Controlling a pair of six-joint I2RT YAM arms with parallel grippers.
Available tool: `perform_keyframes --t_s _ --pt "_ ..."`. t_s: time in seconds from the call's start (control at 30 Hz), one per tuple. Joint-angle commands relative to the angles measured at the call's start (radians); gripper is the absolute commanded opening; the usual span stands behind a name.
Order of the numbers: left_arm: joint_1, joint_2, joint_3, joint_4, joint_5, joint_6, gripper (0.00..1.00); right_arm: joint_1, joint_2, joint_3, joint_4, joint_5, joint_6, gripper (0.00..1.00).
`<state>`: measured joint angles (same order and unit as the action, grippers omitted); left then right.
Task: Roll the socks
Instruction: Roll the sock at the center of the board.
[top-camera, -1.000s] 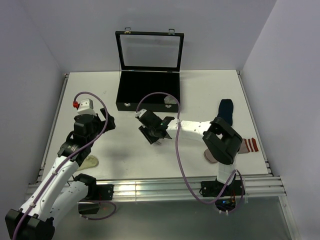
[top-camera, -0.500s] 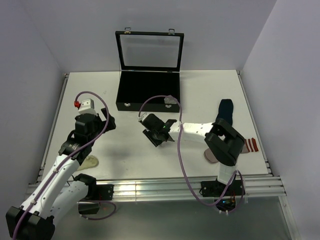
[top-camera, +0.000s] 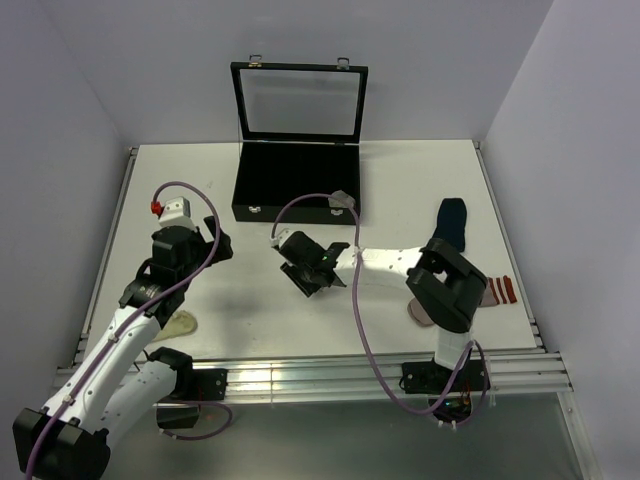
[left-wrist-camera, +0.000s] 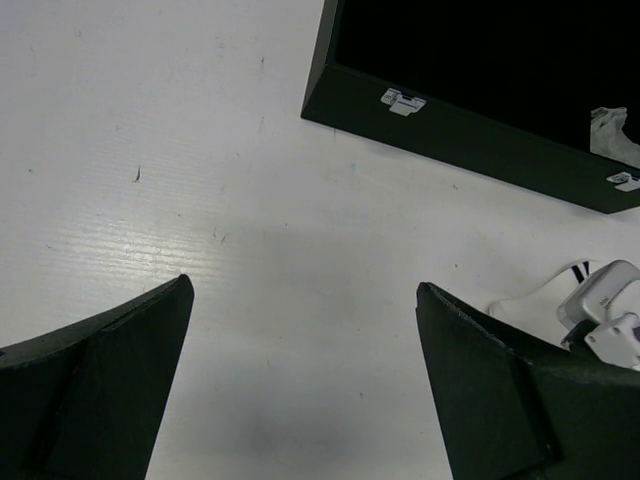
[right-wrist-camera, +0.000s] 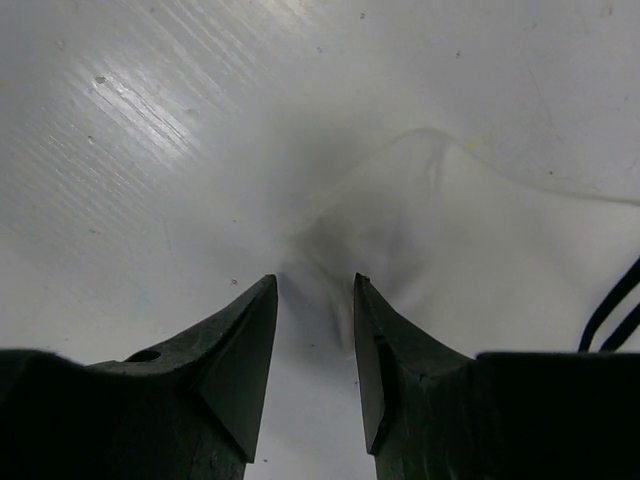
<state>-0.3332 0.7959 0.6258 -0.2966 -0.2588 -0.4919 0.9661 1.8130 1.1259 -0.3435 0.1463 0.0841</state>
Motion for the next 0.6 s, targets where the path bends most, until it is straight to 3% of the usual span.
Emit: perform_keyframes --t_s 0.0,0.57 --pt "0.002 0.000 0.022 0.033 0.012 -0.004 0.99 0.020 0.031 0.035 0.043 0.027 0.005 0.44" --pt "0.002 0.009 0.022 0.040 0.026 -0.004 0.99 0.022 0.077 0.026 0.055 0.087 0.049 0.42"
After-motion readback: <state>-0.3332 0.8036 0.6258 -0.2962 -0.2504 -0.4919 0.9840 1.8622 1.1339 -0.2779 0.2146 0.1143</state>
